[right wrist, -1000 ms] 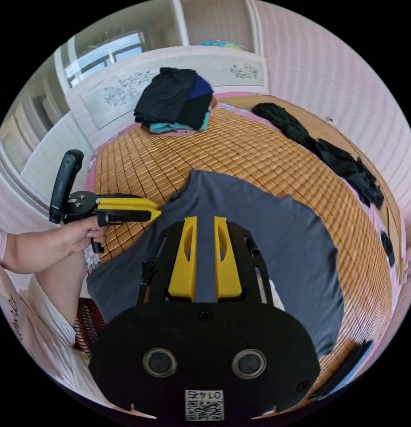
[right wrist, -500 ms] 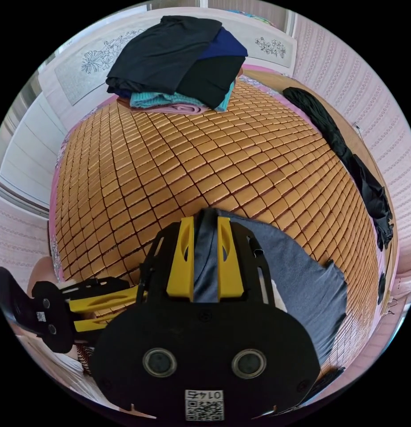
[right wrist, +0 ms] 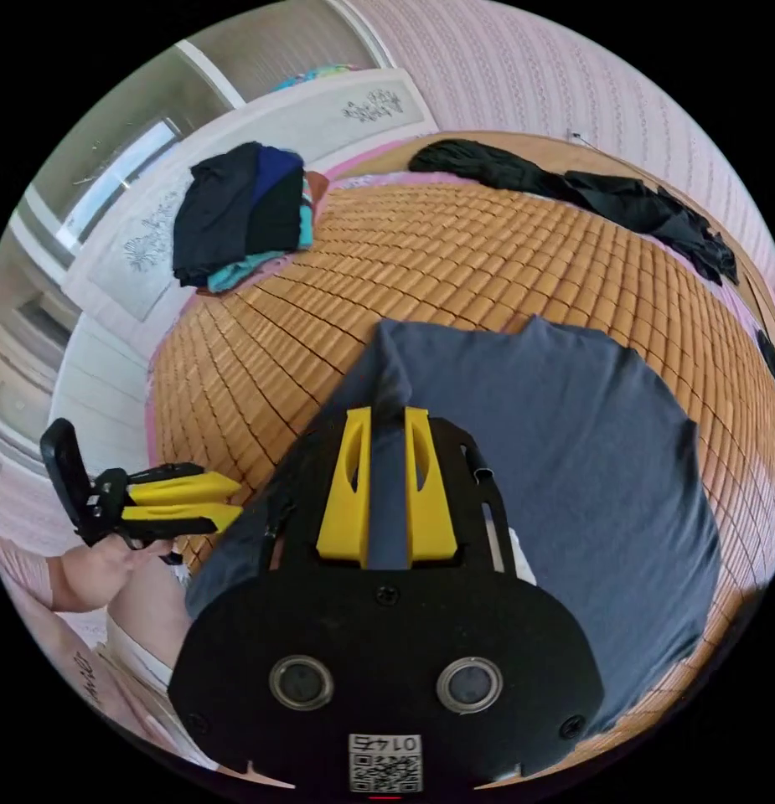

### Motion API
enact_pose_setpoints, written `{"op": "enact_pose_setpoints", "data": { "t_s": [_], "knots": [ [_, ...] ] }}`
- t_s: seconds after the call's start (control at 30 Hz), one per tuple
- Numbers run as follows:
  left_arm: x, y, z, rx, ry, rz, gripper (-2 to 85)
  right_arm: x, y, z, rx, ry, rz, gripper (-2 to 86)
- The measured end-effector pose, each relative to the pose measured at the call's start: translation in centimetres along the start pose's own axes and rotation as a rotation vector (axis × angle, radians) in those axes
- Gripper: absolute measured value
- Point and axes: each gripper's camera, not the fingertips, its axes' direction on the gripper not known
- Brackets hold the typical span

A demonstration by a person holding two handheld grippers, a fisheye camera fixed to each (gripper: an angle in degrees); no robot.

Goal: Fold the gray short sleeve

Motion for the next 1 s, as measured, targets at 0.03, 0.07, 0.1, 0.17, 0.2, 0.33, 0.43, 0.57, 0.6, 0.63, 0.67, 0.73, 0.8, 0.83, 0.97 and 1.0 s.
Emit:
{"op": "enact_pose_setpoints", "data": {
  "t_s": [0.03, 0.07, 0.1, 0.17, 0.2, 0.33, 0.43, 0.57, 0.6, 0.63, 0.67, 0.73, 0.8, 0.83, 0.97, 1.0],
  "knots": [
    [0.1, -0.1, 0.0, -0.005, -0.003, 0.005, 6.3, 0.5, 0.6, -1.1, 0.044, -0.005, 0.007, 6.7],
    [0.5, -0.3, 0.0, -0.007, -0.007, 0.017, 6.4, 0.8, 0.9, -1.7, 0.064, -0.011, 0.014, 6.7],
    [0.9, -0.6, 0.0, -0.008, -0.013, 0.03, 6.3, 1.5, 1.5, -2.8, 0.086, -0.029, 0.035, 6.6],
    [1.6, -1.2, 0.2, -0.008, -0.03, 0.047, 6.2, 2.2, 2.7, -4.7, 0.116, -0.045, 0.064, 6.6],
    [2.1, -1.7, 0.3, -0.004, -0.03, 0.059, 6.2, 2.5, 3.8, -6.1, 0.136, -0.042, 0.07, 6.6],
    [4.4, -3.9, 0.8, -0.012, -0.006, 0.112, 6.0, 3.7, 10.1, -12.8, 0.189, 0.089, 0.081, 6.9],
    [7.8, -6.6, 1.4, -0.018, 0.022, 0.217, 5.5, 6.1, 16.5, -17.3, 0.175, 0.275, 0.201, 7.0],
    [14.4, -11.8, 4.3, -0.068, 0.08, 0.366, 5.2, 9.3, 22.7, -20.4, 0.123, 0.422, 0.349, 7.2],
    [16.7, -13.4, 5.5, -0.085, 0.105, 0.416, 5.2, 10.3, 24.0, -20.9, 0.108, 0.427, 0.389, 7.5],
    [17.9, -14.2, 6.2, -0.096, 0.115, 0.438, 5.2, 11.1, 24.9, -21.4, 0.109, 0.399, 0.419, 7.8],
    [20.3, -15.9, 7.9, -0.125, 0.134, 0.473, 5.2, 11.4, 25.3, -21.6, 0.113, 0.379, 0.429, 7.9],
    [23.8, -18.2, 10.5, -0.166, 0.159, 0.51, 5.3, 11.9, 25.9, -22.2, 0.147, 0.338, 0.449, 8.1],
    [28.5, -21.1, 13.8, -0.197, 0.196, 0.544, 5.2, 12.0, 25.8, -22.5, 0.167, 0.338, 0.453, 8.1],
    [29.6, -21.7, 14.6, -0.203, 0.205, 0.556, 5.1, 12.2, 25.5, -22.7, 0.173, 0.329, 0.462, 8.2],
    [36.5, -25.1, 20.1, -0.218, 0.163, 0.589, 4.9, 12.8, 24.5, -23.2, 0.2, 0.287, 0.472, 8.2],
    [37.9, -25.7, 21.5, -0.222, 0.146, 0.591, 5.4, 13.3, 24.2, -23.2, 0.191, 0.28, 0.491, 8.1]
  ]
}}
